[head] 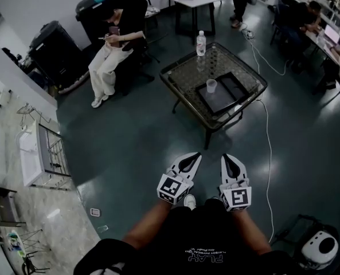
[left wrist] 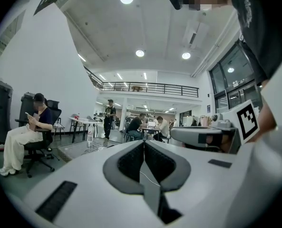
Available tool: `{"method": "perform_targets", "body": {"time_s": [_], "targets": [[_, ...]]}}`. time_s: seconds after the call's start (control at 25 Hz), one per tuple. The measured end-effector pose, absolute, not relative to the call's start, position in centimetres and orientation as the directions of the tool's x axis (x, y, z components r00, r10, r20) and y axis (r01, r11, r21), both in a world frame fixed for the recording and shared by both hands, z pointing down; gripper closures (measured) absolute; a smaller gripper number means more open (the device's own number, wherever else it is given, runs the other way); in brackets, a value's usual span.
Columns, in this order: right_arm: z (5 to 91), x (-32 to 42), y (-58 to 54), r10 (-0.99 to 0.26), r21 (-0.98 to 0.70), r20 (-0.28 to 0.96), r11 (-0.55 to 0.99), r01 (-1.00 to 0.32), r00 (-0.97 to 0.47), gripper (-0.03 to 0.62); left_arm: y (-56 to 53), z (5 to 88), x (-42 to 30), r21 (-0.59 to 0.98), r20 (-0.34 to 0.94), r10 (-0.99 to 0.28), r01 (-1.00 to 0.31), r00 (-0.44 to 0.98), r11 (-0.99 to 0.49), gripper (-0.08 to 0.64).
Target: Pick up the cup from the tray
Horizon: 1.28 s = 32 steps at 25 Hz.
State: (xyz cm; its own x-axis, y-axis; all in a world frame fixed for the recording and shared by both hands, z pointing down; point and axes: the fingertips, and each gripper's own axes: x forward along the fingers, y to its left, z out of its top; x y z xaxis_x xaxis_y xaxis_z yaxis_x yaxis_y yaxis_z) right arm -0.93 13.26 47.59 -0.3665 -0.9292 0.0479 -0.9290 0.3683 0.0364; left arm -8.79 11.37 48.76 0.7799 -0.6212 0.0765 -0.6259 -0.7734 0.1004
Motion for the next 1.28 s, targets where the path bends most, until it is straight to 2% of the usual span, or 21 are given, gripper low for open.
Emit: {"method": "perform_targets", "body": {"time_s": [0.48,0.72,1.04,1.28], "targets": [[48.2,0.0,8.8,-0.924,0.035,0.052,0.381,-0.924,-0.379,0.583,8.1,48.9,-7.2,0.089,0.091,-0.614,-0.620,0.784,-0.779,0.549],[47.9,0.8,5.5,-0.912,0.041,0.054,0.409,-0.911,-0.407,0.583,4.0,47.9,-7.4,0.150,0.060,-0.679,-0.679,0.732,-0.719,0.549],[48.7,2.6,0.4,-0.886,0.027,0.070,0.462,-0.887,-0.459,0.583,-1.0,48.5,-6.8,0.031,0.118,-0.736,-0.744,0.666,-0.668,0.549],[48.3,3.5,-3.7,-0.869,0.025,0.050,0.494,-0.869,-0.492,0.583,-3.6,48.5,-6.0,0.029,0.128,-0.746,-0.754,0.654,-0.656,0.549]]}}
